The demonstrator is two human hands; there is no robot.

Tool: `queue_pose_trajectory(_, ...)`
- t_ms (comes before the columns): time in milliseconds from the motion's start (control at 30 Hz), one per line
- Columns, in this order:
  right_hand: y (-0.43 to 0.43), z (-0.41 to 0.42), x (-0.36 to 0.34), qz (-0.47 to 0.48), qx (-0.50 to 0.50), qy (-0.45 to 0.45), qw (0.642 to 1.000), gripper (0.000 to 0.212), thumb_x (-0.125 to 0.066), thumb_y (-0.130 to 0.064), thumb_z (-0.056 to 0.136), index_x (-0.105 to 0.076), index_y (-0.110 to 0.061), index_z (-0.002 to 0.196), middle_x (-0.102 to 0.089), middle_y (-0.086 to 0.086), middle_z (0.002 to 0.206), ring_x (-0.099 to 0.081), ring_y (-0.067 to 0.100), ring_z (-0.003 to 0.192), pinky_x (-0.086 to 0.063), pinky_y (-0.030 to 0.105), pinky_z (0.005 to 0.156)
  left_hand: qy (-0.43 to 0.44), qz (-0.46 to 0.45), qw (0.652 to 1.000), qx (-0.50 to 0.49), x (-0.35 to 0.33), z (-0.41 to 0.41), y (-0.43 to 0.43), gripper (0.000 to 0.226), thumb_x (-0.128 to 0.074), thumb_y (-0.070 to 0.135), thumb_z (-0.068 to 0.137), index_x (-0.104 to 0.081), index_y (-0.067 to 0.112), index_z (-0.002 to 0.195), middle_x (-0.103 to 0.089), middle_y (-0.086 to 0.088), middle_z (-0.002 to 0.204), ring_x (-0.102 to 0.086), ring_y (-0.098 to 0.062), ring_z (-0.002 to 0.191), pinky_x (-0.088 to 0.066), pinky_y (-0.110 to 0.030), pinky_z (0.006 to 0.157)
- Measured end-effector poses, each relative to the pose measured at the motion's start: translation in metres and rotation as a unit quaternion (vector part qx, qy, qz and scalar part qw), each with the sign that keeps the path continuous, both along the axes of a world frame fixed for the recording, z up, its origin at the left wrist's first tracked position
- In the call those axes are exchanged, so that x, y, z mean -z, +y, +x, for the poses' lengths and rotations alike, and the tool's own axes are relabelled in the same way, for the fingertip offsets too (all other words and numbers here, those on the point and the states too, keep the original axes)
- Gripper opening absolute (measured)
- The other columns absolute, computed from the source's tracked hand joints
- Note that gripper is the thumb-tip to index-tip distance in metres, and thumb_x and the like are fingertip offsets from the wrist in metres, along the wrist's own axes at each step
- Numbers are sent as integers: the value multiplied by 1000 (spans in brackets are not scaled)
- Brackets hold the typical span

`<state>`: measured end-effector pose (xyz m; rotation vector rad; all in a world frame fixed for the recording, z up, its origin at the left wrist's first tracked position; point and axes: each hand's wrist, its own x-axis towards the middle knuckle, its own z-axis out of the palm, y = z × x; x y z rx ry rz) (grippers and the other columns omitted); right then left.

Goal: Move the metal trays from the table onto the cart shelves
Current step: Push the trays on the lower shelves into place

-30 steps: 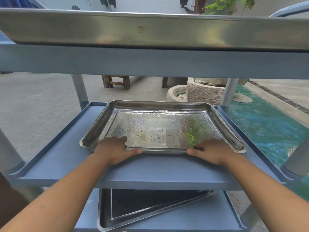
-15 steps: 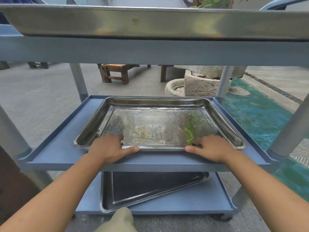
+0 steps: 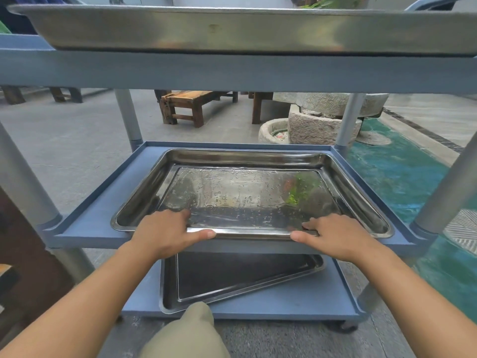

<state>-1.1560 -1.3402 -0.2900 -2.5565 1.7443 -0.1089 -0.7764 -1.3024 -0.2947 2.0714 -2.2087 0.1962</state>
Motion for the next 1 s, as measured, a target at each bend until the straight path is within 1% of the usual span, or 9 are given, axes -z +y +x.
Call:
queue_pose_trajectory(133, 4, 1, -4, -8, 0, 0, 1000, 115, -4, -102, 61, -61, -32, 132, -71, -3, 119, -65, 21, 109, -51, 40, 84, 2, -1, 1000, 6, 0, 1, -1, 116, -11, 105, 57, -57, 23, 125, -74, -1, 102, -69, -24, 89, -56, -40, 74)
queue_pose_trajectory(200, 5, 1, -6, -13, -1, 1, 1000, 113, -4, -101, 62, -62, -32, 131, -72, -3, 116, -66, 22, 107, -50, 39, 81, 1, -12, 1000, 4, 1, 1, -1, 114, -11, 104, 57, -58, 24, 124, -73, 1, 94, -69, -23, 83, -54, -37, 68)
queue_pose_trajectory(267, 5, 1, -6, -14, -1, 1, 1000, 112, -5, -101, 63, -62, -32, 131, -73, -4, 114, -66, 21, 106, -51, 38, 79, -2, -18, 1000, -3, 2, 1, -1, 113, -11, 104, 57, -59, 25, 121, -72, 2, 85, -68, -22, 78, -55, -38, 67)
queue_pose_trajectory(433, 4, 3, -7, -4, 17, -2, 1000, 112, -8, -102, 62, -61, -33, 132, -69, -4, 125, -64, 21, 114, -52, 42, 90, 6, -20, 1000, -9, 2, 0, -2, 111, -10, 105, 56, -60, 25, 114, -69, 3, 77, -65, -20, 70, -56, -38, 66)
queue_pose_trajectory(633, 5, 4, -6, -10, 25, 11, 1000, 111, -6, -102, 62, -61, -35, 131, -68, -6, 126, -64, 20, 114, -53, 42, 90, 7, -30, 999, -13, 3, -1, -3, 110, -10, 105, 56, -60, 27, 114, -63, 5, 70, -63, -21, 67, -51, -35, 59)
queue_pose_trajectory(733, 7, 6, -8, -14, 24, 18, 999, 110, -5, -101, 63, -61, -35, 131, -68, -9, 126, -63, 18, 115, -53, 42, 90, 13, -27, 1000, -6, 4, -1, -2, 111, -9, 105, 56, -58, 27, 119, -71, 1, 83, -68, -23, 76, -56, -39, 67)
queue_pose_trajectory(900, 11, 5, -14, -33, -1, 12, 999, 103, -5, -98, 67, -64, -34, 123, -71, -10, 113, -66, 15, 102, -55, 39, 81, 16, -16, 1000, 15, -1, -3, 3, 112, -10, 103, 60, -49, 29, 134, -72, -1, 104, -70, -27, 93, -57, -42, 75)
queue_pose_trajectory(933, 13, 4, -15, -38, -6, 6, 999, 99, -8, -96, 70, -64, -34, 123, -71, -10, 113, -65, 14, 102, -55, 39, 81, 17, -22, 999, 21, -4, -4, 5, 111, -11, 103, 60, -49, 29, 134, -71, -1, 110, -68, -27, 97, -57, -42, 78)
queue_pose_trajectory(1000, 17, 1, -16, -43, -19, -15, 999, 89, -17, -90, 77, -61, -32, 129, -67, -10, 123, -62, 13, 112, -54, 39, 86, 20, -36, 998, 37, -9, -6, 11, 108, -15, 100, 64, -51, 26, 134, -65, 1, 123, -65, -25, 106, -54, -43, 87)
